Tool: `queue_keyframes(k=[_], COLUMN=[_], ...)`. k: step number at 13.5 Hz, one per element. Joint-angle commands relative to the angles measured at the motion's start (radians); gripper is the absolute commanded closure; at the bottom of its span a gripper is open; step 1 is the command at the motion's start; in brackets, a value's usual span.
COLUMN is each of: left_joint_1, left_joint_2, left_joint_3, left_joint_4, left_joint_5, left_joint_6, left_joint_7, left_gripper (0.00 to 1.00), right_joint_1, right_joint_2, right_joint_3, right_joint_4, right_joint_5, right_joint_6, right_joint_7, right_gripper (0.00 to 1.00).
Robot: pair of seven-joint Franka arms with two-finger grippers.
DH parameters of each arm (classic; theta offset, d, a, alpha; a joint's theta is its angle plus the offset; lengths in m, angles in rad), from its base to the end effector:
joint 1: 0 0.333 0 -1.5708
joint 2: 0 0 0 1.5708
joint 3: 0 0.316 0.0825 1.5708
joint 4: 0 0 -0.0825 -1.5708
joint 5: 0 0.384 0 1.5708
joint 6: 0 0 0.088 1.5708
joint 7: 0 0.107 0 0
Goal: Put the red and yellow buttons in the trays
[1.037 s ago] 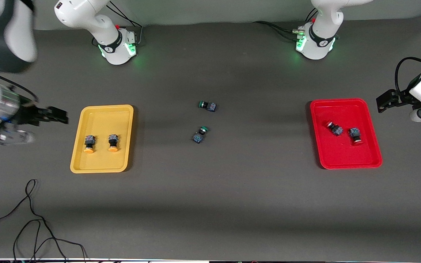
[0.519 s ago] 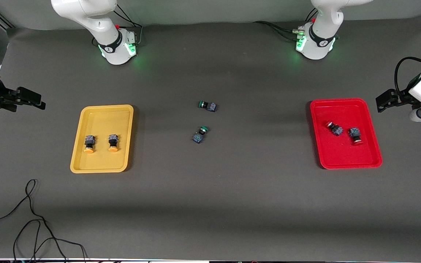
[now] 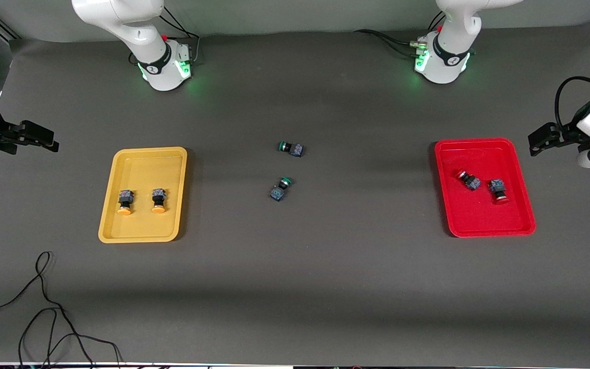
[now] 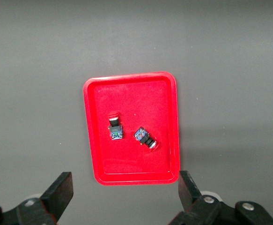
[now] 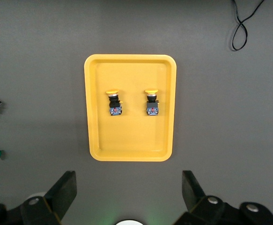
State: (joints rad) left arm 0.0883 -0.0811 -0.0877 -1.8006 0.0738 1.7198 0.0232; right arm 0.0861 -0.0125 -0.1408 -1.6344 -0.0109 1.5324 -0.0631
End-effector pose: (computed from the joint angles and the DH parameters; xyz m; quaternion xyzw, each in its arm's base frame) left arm 0.5368 0.0056 0.5725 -0.9991 0.0166 0.0005 0.0400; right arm 0.5435 -0.0314 0.5983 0.9990 0.0043 -0.0450 0.0019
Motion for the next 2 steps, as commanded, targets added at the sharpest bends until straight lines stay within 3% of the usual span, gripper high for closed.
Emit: queue_keyframes(k=[1, 2], left_joint_1=[-0.012, -0.013], left_joint_2=[-0.095, -0.092], left_joint_3=[0.017, 0.017], left_joint_4=[-0.095, -0.091], left_joint_5=[-0.012, -0.012], left_joint_6=[0.046, 0.046], left_joint_7=[-0.005, -0.005], left_gripper=[0.00, 0.00], right_joint_1=[-0.003, -0.002], right_joint_2=[-0.014, -0.014], right_joint_3=[0.010, 0.010], right_joint_4=[-0.005, -0.005], right_joint_5=[-0.023, -0.023], right_joint_6=[0.008, 0.008], right_joint_7=[0.028, 0.029], right_gripper=[0.00, 0.00])
